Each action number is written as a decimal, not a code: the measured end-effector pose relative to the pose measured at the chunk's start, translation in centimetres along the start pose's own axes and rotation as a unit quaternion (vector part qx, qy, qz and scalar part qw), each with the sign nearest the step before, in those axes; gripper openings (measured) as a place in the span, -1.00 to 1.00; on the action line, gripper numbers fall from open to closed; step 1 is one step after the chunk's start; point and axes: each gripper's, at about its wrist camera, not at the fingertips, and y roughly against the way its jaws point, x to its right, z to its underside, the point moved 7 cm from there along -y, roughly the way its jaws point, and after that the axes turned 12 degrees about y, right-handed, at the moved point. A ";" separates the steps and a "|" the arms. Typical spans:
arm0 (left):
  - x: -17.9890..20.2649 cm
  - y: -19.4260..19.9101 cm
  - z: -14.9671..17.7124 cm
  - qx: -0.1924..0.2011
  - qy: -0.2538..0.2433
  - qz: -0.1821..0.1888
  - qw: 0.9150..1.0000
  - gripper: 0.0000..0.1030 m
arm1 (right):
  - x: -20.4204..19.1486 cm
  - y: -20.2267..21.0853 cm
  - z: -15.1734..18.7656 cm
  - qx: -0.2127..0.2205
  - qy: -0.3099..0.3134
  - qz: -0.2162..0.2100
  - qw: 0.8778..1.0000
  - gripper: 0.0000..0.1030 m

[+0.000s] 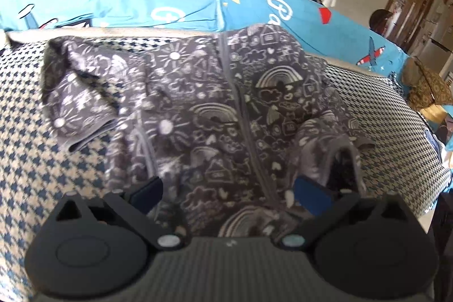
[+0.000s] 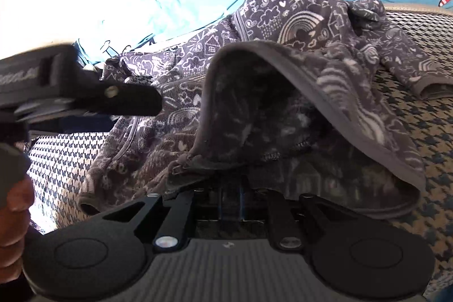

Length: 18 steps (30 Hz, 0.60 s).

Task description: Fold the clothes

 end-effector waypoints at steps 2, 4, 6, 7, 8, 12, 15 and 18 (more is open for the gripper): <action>-0.2 0.0 0.3 -0.005 -0.001 -0.004 1.000 1.00 | -0.1 -0.2 -0.4 0.005 0.001 -0.002 1.000 -0.76; -0.3 0.1 0.6 -0.009 -0.002 -0.006 1.000 1.00 | -0.1 -0.5 -0.8 0.008 0.004 -0.001 1.000 -0.76; -0.3 0.2 0.9 -0.009 -0.005 -0.007 1.000 1.00 | 0.0 -0.7 -1.3 0.010 0.000 -0.002 1.000 -0.76; -0.3 0.3 1.0 -0.009 -0.006 -0.007 1.000 1.00 | 0.1 -0.8 -1.6 0.012 -0.005 -0.002 1.000 -0.76; -0.4 0.4 1.1 -0.009 -0.003 -0.004 1.000 1.00 | 0.3 -0.8 -1.9 0.016 -0.008 -0.002 1.000 -0.76; -1.0 1.3 1.0 0.006 0.010 -0.006 1.000 1.00 | 0.8 -1.0 -2.9 0.032 -0.009 0.003 0.999 -0.76; -1.1 1.7 1.0 0.013 0.006 -0.008 1.000 1.00 | 1.8 -0.8 -3.4 0.044 -0.032 -0.001 0.999 -0.76; -1.0 1.8 1.3 0.007 -0.001 -0.006 1.000 1.00 | 2.9 -0.6 -4.0 0.056 -0.053 0.002 0.997 -0.76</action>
